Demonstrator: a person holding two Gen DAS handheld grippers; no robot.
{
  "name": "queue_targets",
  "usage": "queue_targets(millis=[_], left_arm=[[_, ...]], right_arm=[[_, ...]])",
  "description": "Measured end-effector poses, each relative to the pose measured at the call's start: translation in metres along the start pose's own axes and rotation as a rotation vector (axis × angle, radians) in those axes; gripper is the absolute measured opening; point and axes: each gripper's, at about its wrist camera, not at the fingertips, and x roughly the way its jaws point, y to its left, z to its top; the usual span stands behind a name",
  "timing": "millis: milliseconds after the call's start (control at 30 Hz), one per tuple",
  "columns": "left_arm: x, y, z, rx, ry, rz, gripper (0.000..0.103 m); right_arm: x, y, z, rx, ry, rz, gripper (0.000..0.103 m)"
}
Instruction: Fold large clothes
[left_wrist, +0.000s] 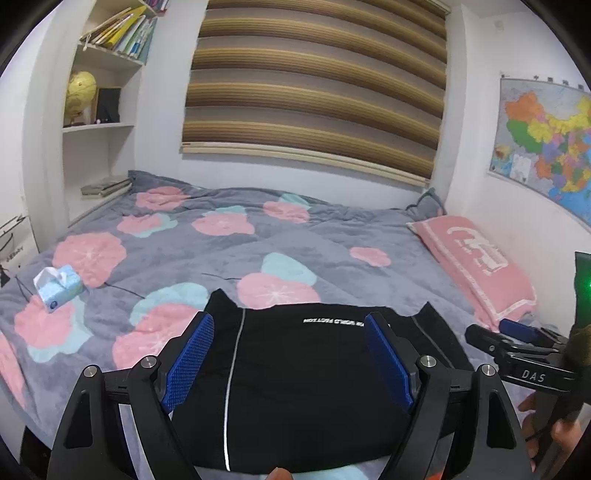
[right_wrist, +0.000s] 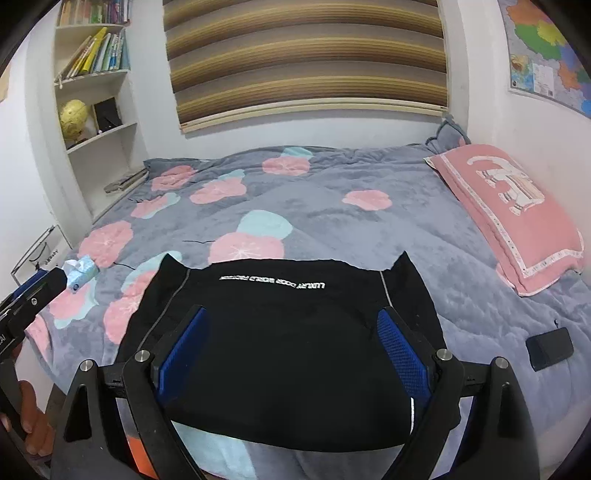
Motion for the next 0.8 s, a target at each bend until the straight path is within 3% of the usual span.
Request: queue_targets(millis=[800], left_arm=[[0.032, -0.012, -0.023, 0.044, 0.127, 0.032, 0.084]], right_arm=[[0.028, -0.005, -0.015, 0.008, 0.084, -0.005, 0.094]])
